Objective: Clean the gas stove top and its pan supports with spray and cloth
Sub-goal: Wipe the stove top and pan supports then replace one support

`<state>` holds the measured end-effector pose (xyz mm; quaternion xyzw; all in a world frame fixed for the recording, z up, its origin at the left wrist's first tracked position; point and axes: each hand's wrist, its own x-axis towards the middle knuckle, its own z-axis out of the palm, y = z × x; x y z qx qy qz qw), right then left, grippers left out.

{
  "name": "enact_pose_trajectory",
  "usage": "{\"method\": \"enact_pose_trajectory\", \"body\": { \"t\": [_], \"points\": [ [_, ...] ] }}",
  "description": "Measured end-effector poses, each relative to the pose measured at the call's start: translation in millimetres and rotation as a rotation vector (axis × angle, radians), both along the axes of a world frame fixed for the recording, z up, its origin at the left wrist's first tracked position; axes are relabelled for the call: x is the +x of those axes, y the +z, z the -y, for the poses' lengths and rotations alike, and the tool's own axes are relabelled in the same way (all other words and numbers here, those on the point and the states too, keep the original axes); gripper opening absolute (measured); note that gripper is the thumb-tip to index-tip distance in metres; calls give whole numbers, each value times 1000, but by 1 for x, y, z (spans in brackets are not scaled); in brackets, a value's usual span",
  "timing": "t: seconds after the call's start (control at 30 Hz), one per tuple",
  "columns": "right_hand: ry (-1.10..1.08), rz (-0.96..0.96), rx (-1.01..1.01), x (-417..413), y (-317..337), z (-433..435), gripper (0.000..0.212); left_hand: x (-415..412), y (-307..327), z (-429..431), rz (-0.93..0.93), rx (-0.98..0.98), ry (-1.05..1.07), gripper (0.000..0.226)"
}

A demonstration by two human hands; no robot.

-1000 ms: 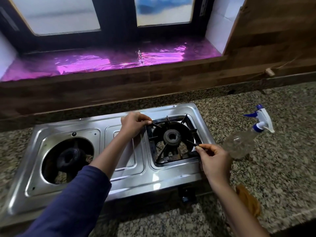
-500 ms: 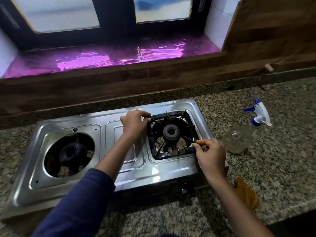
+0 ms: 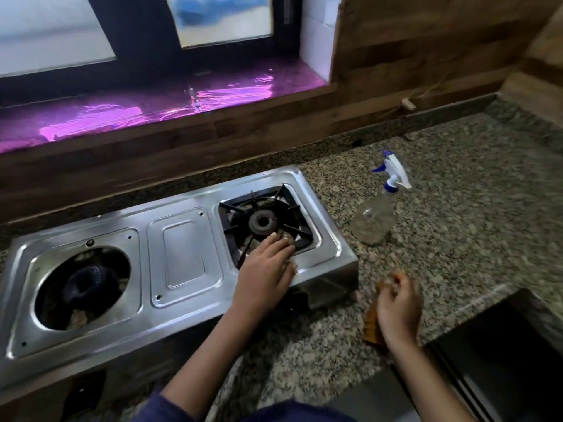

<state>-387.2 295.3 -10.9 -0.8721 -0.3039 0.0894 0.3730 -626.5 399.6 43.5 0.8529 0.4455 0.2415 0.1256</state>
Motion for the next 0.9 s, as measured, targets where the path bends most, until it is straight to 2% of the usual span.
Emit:
{"method": "enact_pose_trajectory", "body": {
  "t": [0.1,0.2,0.33,0.47,0.6,0.73,0.9],
  "points": [
    [17,56,-325,3,-25,17,52,-3,0,6,-21,-42,13,40],
    [-1,76,-370,-2,-30,23,62,-7,5,6,-58,-77,-27,45],
    [7,-45,-160,0,-28,28,44,-19,14,5,-62,-128,-86,49],
    [-94,-331,185,-8,-4,34,30,-41,27,19,34,-129,-55,45],
    [-228,-583,489,-56,36,34,16,-86,36,44,134,-137,-28,41],
    [-52,-733,663,-153,93,18,14,-164,46,64,235,-97,25,39],
    [286,-853,642,-305,119,8,24,-306,54,98,359,-36,153,39]
  ]
}}
